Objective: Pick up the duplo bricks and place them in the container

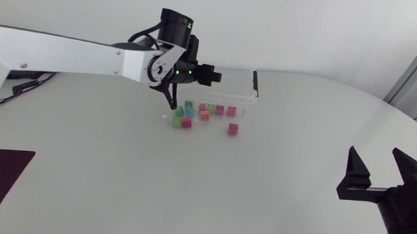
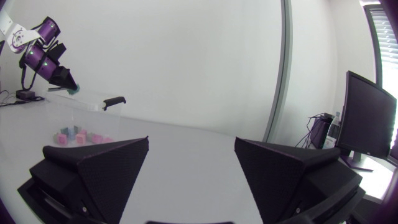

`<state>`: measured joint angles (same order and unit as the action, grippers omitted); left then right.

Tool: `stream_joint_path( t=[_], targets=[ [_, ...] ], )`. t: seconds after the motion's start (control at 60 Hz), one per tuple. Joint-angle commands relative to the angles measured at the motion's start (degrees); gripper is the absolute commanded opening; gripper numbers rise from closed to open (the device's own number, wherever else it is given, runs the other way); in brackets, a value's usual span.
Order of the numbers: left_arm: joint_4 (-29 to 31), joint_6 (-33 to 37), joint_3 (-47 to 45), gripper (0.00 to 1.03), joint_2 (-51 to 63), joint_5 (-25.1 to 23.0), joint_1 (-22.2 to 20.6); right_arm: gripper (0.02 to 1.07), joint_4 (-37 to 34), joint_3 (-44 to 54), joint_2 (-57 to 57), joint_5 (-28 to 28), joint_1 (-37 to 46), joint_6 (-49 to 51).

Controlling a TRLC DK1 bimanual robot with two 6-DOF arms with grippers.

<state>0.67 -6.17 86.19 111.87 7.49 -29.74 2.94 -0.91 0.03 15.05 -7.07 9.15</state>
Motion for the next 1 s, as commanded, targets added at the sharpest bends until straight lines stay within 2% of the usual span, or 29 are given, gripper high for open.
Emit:
stream_joint_path(
  t=[0.0, 0.117, 0.317, 0.517, 0.633, 0.833, 0.983],
  targets=[
    [5.0, 2.5, 7.9, 1.0, 3.0, -0.5, -0.3, 1.02, -0.4, 1.2, -0.4, 0.1, -0.3, -1.1],
    [7.6, 3.9, 8.6, 1.0, 1.2, -0.5, 0.0, 1.02, -0.4, 1.2, -0.4, 0.1, -0.3, -1.1],
    [14.5, 7.6, 6.4, 1.0, -8.7, -0.2, 2.0, 1.02, -0.4, 1.2, -0.4, 0.1, -0.3, -1.1],
    [15.2, 10.9, -3.1, 1.0, -21.9, -0.1, 7.5, 1.02, -0.4, 1.2, -0.4, 0.1, -0.3, -1.1],
    [13.7, 12.4, -10.1, 1.0, -28.3, -0.1, 10.7, 1.02, -0.4, 1.2, -0.4, 0.1, -0.3, -1.1],
    [6.1, 13.3, -26.8, 1.0, -43.1, -0.1, 17.3, 1.02, -0.4, 1.3, -0.4, 0.1, -0.3, -1.1],
    [4.1, 13.8, -35.4, 0.99, -53.1, -0.2, 21.1, 1.02, -0.4, 1.2, -0.4, 0.1, -0.3, -1.1]
  ],
)
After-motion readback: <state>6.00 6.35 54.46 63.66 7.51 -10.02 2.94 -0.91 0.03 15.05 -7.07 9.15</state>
